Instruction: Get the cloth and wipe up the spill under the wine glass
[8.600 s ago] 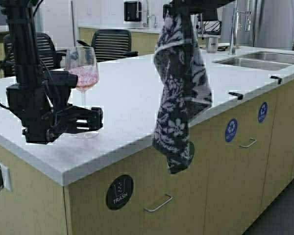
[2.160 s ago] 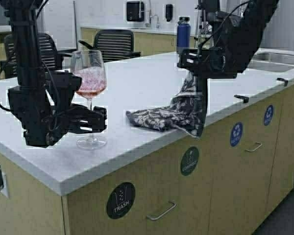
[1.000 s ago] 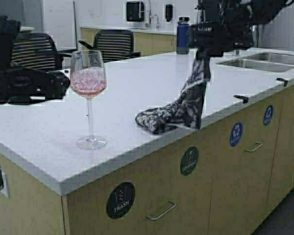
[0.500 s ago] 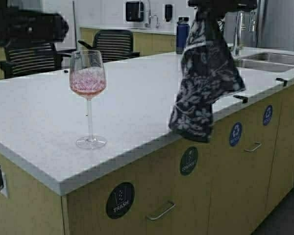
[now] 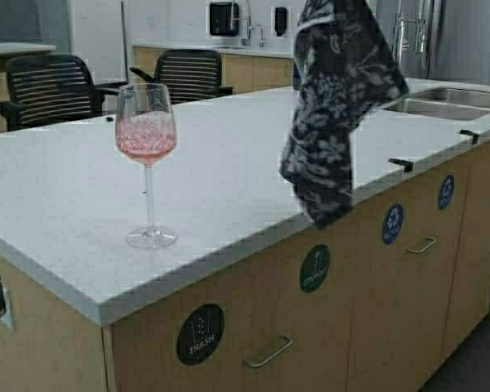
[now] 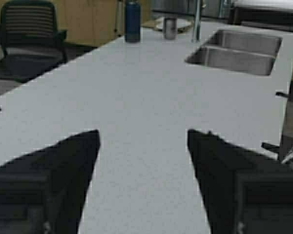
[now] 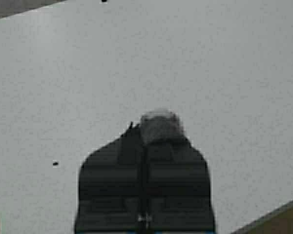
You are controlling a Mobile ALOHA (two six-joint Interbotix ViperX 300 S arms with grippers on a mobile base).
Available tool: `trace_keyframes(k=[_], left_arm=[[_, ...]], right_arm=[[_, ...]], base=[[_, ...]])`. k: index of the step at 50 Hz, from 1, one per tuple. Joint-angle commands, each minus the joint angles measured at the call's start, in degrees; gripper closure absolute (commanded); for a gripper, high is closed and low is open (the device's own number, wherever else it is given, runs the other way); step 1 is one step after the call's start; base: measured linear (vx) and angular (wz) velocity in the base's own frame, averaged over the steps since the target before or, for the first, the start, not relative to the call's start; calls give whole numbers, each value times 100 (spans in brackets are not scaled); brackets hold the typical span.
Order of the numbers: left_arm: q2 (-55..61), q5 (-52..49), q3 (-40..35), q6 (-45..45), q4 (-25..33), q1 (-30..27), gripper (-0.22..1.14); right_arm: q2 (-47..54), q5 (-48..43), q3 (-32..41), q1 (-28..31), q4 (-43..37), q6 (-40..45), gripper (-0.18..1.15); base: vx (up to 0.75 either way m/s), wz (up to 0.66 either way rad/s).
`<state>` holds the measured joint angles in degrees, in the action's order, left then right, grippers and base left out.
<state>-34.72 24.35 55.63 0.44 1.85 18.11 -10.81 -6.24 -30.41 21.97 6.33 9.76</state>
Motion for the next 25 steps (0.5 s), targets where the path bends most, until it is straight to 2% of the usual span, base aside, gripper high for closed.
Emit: trace_keyframes(k=[1, 25], left_arm=[[-176, -114, -299, 18, -9, 9, 0], [-246, -237, -431, 9, -9, 9, 0]], right_arm=[[-343, 35, 202, 9, 18, -9, 90], [-598, 35, 158, 44, 18, -9, 90]], base=[[0, 0], [0, 0]])
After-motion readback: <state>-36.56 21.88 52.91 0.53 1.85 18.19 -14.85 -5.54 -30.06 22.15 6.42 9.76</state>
